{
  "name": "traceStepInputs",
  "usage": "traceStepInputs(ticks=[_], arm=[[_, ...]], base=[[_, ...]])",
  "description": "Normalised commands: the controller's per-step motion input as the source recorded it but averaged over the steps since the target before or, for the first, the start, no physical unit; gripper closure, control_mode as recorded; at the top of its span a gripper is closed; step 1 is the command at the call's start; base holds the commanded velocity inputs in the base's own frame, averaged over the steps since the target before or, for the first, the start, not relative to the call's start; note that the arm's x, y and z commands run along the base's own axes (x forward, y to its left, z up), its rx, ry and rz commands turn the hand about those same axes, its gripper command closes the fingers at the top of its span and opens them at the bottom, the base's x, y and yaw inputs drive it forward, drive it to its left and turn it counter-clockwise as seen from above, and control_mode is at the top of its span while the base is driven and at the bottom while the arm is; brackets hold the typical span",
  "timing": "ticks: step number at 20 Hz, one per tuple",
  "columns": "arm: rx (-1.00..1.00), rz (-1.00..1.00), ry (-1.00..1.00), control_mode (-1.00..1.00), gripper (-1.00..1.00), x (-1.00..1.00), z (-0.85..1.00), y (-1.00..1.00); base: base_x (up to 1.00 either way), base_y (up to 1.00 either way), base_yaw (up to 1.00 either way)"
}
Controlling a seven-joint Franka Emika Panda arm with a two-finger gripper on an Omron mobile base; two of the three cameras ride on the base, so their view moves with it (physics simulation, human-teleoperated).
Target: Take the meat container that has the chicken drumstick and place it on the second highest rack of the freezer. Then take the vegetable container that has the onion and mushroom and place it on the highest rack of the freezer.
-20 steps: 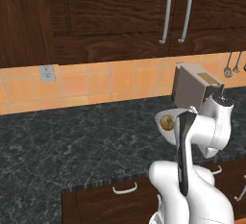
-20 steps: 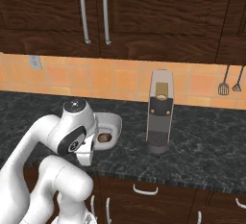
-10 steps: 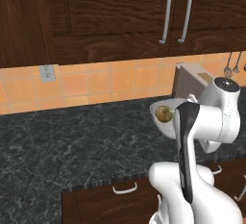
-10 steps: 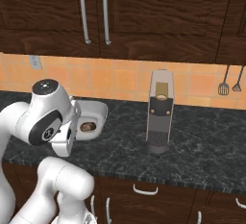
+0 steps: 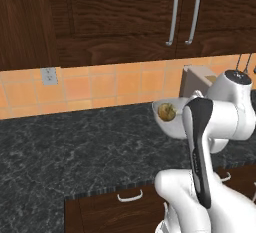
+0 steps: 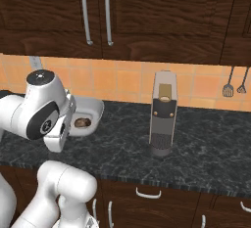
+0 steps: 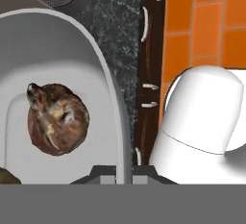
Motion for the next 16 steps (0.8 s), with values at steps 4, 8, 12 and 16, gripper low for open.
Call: traceStepInputs(ticks=[4,8,12,16], arm=[[0.00,-0.04,0.00,-1.00,1.00,-0.23,0.18,0.00],[0.00,-0.03,0.00,-1.00,1.00,-0.38,0.23,0.00],[0.00,-0.06,0.00,-1.00,1.00,-0.16,0.31,0.00],[0.00,-0.05,0.00,-1.00,1.00,-0.03,0.10,0.00]], base=[[0.00,0.00,0.00],[0.00,0.00,0.00],[0.00,0.00,0.00],[0.00,0.00,0.00]])
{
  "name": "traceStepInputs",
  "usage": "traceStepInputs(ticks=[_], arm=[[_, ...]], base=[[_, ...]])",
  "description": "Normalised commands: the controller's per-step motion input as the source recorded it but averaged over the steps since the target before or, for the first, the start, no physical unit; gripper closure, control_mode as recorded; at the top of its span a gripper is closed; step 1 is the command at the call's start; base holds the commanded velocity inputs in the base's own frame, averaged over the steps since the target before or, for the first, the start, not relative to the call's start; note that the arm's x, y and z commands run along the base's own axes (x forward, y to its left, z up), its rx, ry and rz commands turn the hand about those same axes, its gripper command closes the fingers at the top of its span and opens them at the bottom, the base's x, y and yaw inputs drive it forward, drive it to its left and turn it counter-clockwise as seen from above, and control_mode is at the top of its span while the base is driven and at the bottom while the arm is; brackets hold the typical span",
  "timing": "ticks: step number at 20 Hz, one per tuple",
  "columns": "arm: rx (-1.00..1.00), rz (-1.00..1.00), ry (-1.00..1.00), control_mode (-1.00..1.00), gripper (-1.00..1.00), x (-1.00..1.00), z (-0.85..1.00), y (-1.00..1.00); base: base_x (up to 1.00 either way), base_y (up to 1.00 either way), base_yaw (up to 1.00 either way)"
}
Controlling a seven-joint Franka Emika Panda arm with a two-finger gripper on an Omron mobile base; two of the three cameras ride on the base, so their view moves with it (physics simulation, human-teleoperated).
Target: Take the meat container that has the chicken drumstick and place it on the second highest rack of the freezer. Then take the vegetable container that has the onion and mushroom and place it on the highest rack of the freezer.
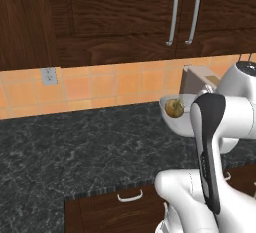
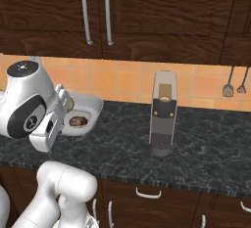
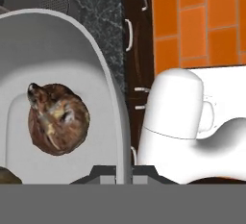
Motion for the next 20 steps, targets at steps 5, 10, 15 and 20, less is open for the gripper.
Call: traceStepInputs(ticks=[5,10,15,20], arm=[[0.00,0.00,0.00,-1.00,1.00,0.00,0.00,0.00],[0.00,0.00,0.00,1.00,1.00,0.00,0.00,0.00],[0.00,0.00,0.00,1.00,1.00,0.00,0.00,0.00],[0.00,0.00,0.00,1.00,1.00,0.00,0.00,0.00]], base=[[0.00,0.00,0.00],[-0.12,-0.12,0.00],[-0.64,-0.97,-0.13],[-0.42,-0.91,-0.46]])
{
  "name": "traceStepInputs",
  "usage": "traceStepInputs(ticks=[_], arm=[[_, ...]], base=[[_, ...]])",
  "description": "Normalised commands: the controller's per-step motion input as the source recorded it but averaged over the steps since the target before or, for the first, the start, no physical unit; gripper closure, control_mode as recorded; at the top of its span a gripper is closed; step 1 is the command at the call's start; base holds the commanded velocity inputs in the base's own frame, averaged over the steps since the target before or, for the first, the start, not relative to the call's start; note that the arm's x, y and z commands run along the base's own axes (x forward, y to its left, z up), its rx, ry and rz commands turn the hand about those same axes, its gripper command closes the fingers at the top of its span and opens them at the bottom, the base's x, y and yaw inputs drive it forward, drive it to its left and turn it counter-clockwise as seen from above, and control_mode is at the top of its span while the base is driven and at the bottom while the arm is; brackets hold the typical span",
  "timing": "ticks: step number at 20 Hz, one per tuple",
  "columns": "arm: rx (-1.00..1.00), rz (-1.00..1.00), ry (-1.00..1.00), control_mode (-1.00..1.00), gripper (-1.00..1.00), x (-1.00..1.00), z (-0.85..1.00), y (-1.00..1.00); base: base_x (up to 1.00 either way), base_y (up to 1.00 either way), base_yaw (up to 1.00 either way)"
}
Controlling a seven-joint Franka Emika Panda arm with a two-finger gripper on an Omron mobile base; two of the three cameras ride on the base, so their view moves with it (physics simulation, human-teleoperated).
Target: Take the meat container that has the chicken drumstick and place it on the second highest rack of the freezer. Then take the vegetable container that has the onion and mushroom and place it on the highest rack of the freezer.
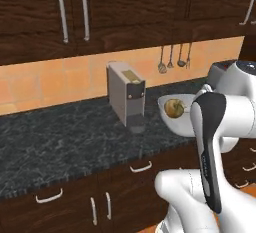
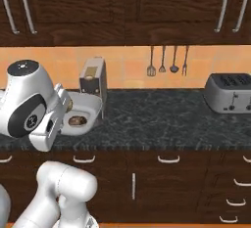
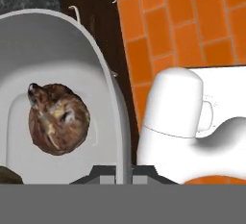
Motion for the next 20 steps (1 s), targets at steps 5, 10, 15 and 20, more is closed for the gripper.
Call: traceStepInputs(ticks=[5,10,15,20], arm=[[0.00,0.00,0.00,1.00,1.00,0.00,0.00,0.00],[0.00,0.00,0.00,1.00,1.00,0.00,0.00,0.00],[0.00,0.00,0.00,1.00,1.00,0.00,0.00,0.00],[0.00,0.00,0.00,1.00,1.00,0.00,0.00,0.00]], base=[[0.00,-0.38,-0.82],[0.00,-0.25,-0.87],[0.00,-0.31,-0.85],[0.00,-0.35,-0.84]])
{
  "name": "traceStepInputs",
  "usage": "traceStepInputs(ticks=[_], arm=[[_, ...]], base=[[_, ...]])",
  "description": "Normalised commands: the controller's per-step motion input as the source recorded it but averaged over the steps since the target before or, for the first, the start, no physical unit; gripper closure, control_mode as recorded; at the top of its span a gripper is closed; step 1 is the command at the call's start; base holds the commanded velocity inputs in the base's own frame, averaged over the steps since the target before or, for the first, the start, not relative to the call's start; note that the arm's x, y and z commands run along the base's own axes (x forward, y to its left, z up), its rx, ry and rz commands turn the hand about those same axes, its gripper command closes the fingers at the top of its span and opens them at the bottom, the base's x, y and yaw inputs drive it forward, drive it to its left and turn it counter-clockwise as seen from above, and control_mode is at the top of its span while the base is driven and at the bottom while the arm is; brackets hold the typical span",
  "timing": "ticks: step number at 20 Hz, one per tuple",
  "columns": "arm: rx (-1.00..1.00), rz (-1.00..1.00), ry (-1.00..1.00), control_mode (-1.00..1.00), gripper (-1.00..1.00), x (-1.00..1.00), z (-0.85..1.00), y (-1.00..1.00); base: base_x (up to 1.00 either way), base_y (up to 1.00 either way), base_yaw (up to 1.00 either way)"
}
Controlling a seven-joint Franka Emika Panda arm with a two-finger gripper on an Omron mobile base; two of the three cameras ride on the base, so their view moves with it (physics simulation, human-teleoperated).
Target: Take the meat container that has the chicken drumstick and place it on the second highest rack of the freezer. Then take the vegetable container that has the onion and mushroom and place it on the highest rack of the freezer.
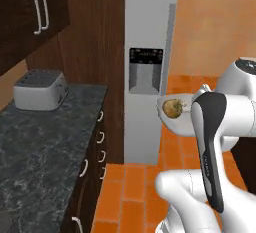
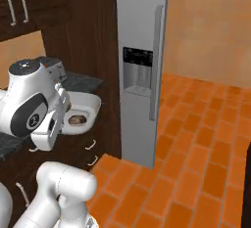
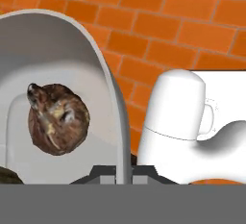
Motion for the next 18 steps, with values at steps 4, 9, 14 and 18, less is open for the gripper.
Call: traceStepInputs(ticks=[4,9,14,18], arm=[[0.00,0.00,0.00,1.00,1.00,0.00,0.00,0.00],[0.00,0.00,0.00,1.00,1.00,0.00,0.00,0.00],[0.00,0.00,0.00,1.00,1.00,0.00,0.00,0.00],[0.00,0.00,0.00,1.00,1.00,0.00,0.00,0.00]], base=[[0.01,-0.50,-0.80],[0.21,-0.67,-0.66],[0.75,-0.25,-0.15],[1.00,-0.01,0.17]])
